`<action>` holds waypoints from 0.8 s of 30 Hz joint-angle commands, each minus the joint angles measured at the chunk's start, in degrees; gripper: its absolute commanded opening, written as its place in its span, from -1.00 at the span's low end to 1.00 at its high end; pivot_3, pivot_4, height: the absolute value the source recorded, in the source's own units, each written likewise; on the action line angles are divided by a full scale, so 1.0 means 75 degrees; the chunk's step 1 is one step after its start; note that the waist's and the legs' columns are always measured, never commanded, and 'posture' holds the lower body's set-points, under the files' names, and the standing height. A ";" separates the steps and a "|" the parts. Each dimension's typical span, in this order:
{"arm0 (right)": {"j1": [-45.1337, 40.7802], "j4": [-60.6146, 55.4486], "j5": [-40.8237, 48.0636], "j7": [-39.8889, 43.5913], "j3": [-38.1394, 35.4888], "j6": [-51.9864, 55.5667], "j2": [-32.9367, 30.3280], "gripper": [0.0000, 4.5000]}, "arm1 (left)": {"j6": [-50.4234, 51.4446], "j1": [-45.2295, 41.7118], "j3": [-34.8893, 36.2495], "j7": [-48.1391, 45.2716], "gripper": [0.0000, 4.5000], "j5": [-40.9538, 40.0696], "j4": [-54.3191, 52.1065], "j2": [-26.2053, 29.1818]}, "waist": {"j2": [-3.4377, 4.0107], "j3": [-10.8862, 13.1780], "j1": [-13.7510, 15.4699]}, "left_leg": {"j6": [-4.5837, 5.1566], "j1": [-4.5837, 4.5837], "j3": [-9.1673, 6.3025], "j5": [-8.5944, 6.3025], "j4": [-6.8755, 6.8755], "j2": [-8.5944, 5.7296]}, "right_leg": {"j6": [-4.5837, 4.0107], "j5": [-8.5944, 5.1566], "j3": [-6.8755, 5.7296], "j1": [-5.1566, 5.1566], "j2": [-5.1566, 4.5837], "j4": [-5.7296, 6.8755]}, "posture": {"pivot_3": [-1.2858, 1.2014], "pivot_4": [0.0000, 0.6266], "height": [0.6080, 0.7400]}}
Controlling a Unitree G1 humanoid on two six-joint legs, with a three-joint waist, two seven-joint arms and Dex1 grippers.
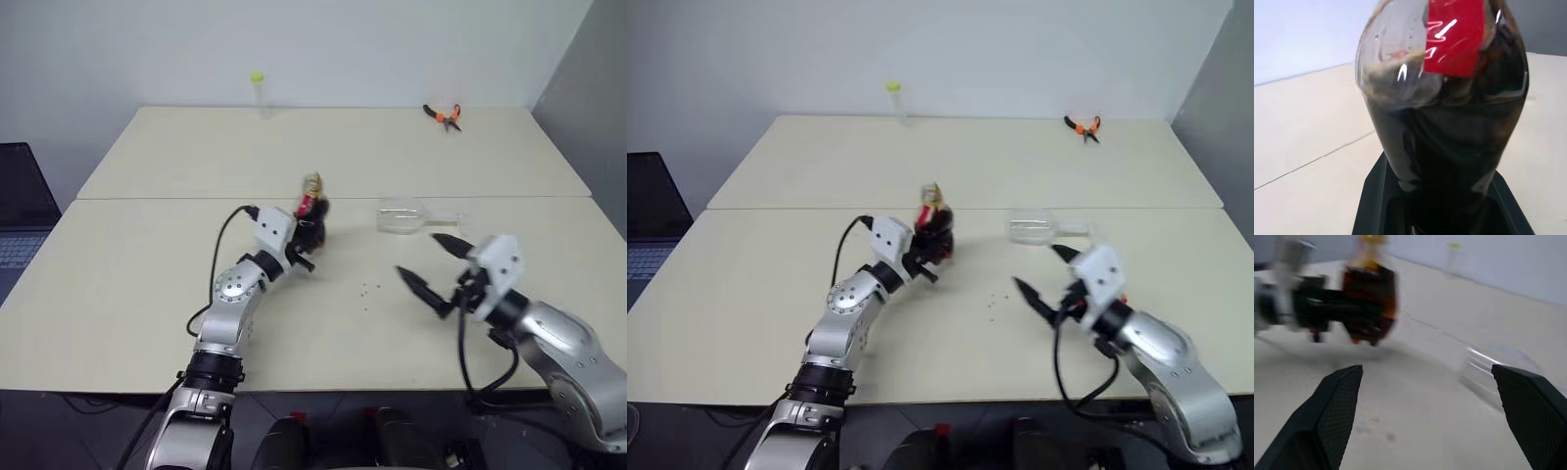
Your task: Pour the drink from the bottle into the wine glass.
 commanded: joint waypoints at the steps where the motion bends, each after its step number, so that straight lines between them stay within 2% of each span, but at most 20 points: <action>1: -0.0622 -0.0158 0.0026 0.0269 0.0647 0.0363 0.0019 1.00 | -0.0729 -0.0402 0.0677 0.0741 -0.70 0.0079 0.0594 0.0216 | -0.0006 0.0002 0.0028 | 0.0000 -0.0007 -0.0007 0.0000 0.0000 0.0000 | 0.0000 0.0000 -0.0007 0.0000 0.0000 -0.0005 | 0.03 -0.52 1.00; 5: -0.1475 0.0453 -0.0306 0.0303 0.1178 0.0478 0.0194 1.00 | -0.1343 -0.1008 0.1270 0.1419 -0.70 0.0069 0.2150 0.0482 | -0.0025 0.0005 0.0058 | -0.0008 -0.0017 -0.0007 0.0005 0.0009 -0.0021 | 0.0002 0.0002 -0.0009 -0.0001 -0.0023 -0.0013 | 0.03 -0.52 1.00; 14: -0.2105 0.0889 -0.0437 0.0500 0.1489 0.0420 0.0630 1.00 | -0.2670 -0.2308 0.1719 0.1929 -0.70 0.0146 0.5141 0.0876 | -0.0037 0.0008 0.0163 | -0.0010 -0.0022 -0.0014 0.0005 0.0007 -0.0021 | 0.0002 0.0002 -0.0021 -0.0011 -0.0025 -0.0004 | 0.03 -0.52 1.00; 22: -0.2122 0.0851 -0.0641 0.0618 0.1669 0.0420 0.0737 1.00 | -0.3123 -0.2639 0.1827 0.2104 -0.70 0.0125 0.6356 0.0901 | -0.0038 0.0006 0.0147 | -0.0011 -0.0022 -0.0011 0.0006 0.0007 -0.0023 | 0.0002 0.0002 -0.0017 -0.0015 -0.0027 -0.0001 | 0.03 -0.52 1.00; 23: -0.2113 0.0844 -0.0649 0.0624 0.1670 0.0424 0.0739 1.00 | -0.3143 -0.2625 0.1845 0.2107 -0.38 0.0116 0.6403 0.0904 | -0.0038 0.0006 0.0145 | -0.0011 -0.0021 -0.0011 0.0006 0.0007 -0.0023 | 0.0002 0.0002 -0.0018 -0.0015 -0.0027 0.0000 | 0.03 -0.52 1.00; 24: -0.2102 0.0823 -0.0648 0.0622 0.1666 0.0437 0.0744 1.00 | -0.3149 -0.2590 0.1885 0.2074 -0.28 0.0076 0.6429 0.0902 | -0.0038 0.0006 0.0142 | -0.0011 -0.0019 -0.0011 0.0006 0.0007 -0.0022 | 0.0002 0.0002 -0.0017 -0.0014 -0.0027 0.0002 | 0.03 -0.52 1.00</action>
